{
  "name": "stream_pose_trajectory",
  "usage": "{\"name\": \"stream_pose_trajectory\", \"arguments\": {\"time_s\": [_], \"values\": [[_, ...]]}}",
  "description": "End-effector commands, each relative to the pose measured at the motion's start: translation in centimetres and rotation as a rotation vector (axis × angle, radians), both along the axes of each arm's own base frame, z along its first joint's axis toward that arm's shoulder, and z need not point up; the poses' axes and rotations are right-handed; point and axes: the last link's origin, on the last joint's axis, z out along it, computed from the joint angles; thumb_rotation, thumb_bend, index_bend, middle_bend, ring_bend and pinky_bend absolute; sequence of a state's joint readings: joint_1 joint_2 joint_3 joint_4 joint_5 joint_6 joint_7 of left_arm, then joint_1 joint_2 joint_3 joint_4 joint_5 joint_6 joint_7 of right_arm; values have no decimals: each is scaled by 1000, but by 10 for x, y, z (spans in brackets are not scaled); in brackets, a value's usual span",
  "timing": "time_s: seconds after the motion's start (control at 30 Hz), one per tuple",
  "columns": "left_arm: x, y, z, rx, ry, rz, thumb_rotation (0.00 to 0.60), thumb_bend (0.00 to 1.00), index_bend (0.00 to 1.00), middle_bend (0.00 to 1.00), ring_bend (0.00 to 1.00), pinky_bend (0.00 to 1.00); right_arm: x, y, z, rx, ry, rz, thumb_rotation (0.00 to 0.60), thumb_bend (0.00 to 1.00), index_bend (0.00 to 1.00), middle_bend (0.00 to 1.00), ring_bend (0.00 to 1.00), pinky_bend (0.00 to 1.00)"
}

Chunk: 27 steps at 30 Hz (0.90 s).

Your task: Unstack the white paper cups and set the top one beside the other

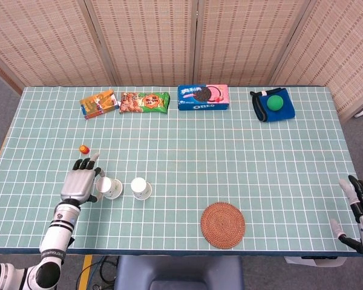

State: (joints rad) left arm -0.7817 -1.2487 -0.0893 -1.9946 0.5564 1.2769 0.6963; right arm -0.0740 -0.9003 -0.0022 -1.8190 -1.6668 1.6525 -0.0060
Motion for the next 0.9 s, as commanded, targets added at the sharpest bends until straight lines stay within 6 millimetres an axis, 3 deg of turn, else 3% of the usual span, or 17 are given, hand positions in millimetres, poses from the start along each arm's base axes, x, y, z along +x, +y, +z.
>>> {"name": "stream_pose_trajectory", "arguments": {"time_s": [0.03,0.77,0.9], "values": [[-4,0,-3,-8,-10,5,600,295,469,0,0,0,0,1,0,0,1,0,600,310,7,0,0,0],[-17,8,-17,-37,-57,20,600,295,465,0,0,0,0,2,2,-2,-4,4,600,310,8,0,0,0],[-16,8,-18,-39,-59,15,600,295,421,0,0,0,0,2,2,-4,-4,3,600,310,8,0,0,0]]}}
